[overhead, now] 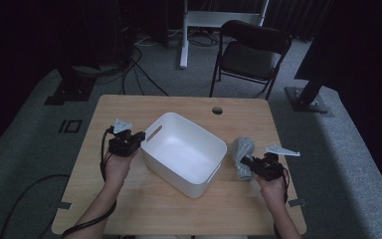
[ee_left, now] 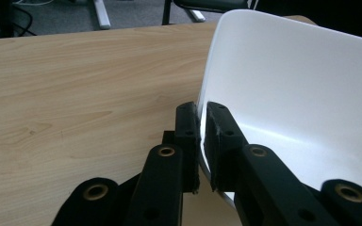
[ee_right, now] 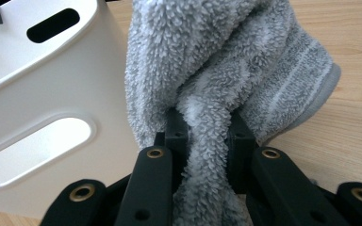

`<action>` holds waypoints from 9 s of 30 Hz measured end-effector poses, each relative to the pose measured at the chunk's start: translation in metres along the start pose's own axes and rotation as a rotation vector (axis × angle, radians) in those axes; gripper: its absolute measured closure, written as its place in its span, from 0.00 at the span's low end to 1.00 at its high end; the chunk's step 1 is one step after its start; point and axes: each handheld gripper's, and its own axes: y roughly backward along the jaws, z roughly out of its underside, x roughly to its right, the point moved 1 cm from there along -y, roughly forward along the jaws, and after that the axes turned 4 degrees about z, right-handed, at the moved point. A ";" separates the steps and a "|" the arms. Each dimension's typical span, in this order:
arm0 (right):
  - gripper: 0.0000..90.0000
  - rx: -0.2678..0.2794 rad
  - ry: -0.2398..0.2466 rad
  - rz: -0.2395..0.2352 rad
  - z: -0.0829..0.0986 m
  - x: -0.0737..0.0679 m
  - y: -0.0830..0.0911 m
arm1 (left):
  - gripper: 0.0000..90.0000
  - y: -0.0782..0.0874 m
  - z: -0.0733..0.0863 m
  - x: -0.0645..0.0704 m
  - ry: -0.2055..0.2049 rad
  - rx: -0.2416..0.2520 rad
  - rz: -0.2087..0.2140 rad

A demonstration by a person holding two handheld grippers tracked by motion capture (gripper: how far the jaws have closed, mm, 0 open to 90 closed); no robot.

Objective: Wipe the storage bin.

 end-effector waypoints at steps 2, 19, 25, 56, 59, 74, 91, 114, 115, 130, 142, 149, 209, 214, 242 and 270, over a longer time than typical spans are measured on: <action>0.85 0.000 -0.001 -0.001 0.000 0.000 0.000 | 0.94 -0.004 -0.003 -0.002 -0.010 0.000 0.005; 0.85 0.000 0.005 -0.010 0.000 -0.003 0.000 | 0.74 0.000 0.005 -0.009 0.005 0.040 0.082; 0.85 -0.003 0.013 -0.015 0.000 -0.007 -0.003 | 0.77 0.000 0.003 -0.003 0.014 0.007 0.061; 0.85 0.010 -0.001 -0.017 -0.001 -0.002 0.003 | 0.92 -0.042 -0.023 -0.008 -0.112 0.026 0.139; 0.85 0.012 -0.004 -0.015 -0.001 -0.001 0.004 | 0.92 -0.043 -0.024 -0.008 -0.096 0.021 0.140; 0.85 0.054 0.027 -0.051 -0.008 -0.019 0.019 | 0.68 -0.029 -0.014 -0.003 -0.012 0.010 0.123; 0.85 0.070 0.053 -0.123 0.002 -0.039 0.041 | 0.87 -0.041 -0.016 0.002 -0.049 -0.014 0.054; 0.85 0.058 0.082 -0.102 0.001 -0.058 0.018 | 0.91 -0.040 -0.015 0.005 -0.067 -0.003 0.006; 0.85 0.059 0.080 -0.100 0.000 -0.058 0.016 | 0.91 -0.040 -0.014 0.005 -0.060 0.003 0.007; 0.86 0.017 0.024 -0.052 0.005 -0.050 -0.004 | 0.91 -0.037 -0.010 0.007 -0.043 0.022 -0.029; 0.86 0.087 0.047 -0.112 -0.003 -0.064 0.028 | 0.91 -0.038 -0.011 0.013 -0.032 0.010 -0.096; 0.86 0.067 0.098 -0.110 -0.001 -0.079 0.024 | 0.91 -0.037 -0.011 0.012 -0.034 0.013 -0.082; 0.86 0.087 0.021 -0.069 0.002 -0.056 0.009 | 0.91 -0.037 -0.011 0.008 0.000 0.018 -0.100; 0.86 0.165 0.069 -0.158 -0.004 -0.079 0.034 | 0.91 -0.037 -0.012 0.009 -0.003 0.014 -0.104; 0.87 -0.072 0.153 -0.039 0.040 -0.081 -0.038 | 0.90 -0.036 -0.012 0.006 -0.011 0.008 -0.079; 0.86 0.176 0.115 -0.191 0.007 -0.105 0.034 | 0.90 -0.036 -0.013 0.007 0.004 0.003 -0.117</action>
